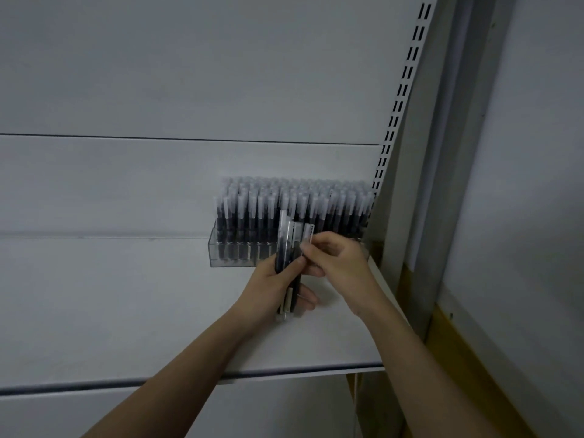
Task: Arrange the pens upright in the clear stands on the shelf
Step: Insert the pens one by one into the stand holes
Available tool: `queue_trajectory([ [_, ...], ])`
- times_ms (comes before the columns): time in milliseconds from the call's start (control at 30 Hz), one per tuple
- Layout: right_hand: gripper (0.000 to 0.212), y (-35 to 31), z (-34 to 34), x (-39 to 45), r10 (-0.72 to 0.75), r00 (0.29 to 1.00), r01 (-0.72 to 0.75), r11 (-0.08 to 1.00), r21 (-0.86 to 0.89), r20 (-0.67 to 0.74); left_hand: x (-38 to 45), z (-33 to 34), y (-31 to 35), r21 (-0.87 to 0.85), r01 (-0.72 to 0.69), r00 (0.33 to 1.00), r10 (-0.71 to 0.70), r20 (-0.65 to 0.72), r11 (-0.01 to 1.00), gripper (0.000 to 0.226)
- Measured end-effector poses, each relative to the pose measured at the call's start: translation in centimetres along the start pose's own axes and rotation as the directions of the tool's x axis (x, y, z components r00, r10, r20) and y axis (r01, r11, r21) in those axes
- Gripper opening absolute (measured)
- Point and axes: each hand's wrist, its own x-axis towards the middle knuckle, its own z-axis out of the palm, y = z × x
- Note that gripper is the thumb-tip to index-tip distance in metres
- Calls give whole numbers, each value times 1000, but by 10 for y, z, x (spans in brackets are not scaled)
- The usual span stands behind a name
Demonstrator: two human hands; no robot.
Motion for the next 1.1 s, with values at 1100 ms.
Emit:
queue_trajectory([
  [1100,22,10,-30,42,-278,921,81,823,-563,-274,8,7,-14,-64,1,1000,-1,11,998,21],
])
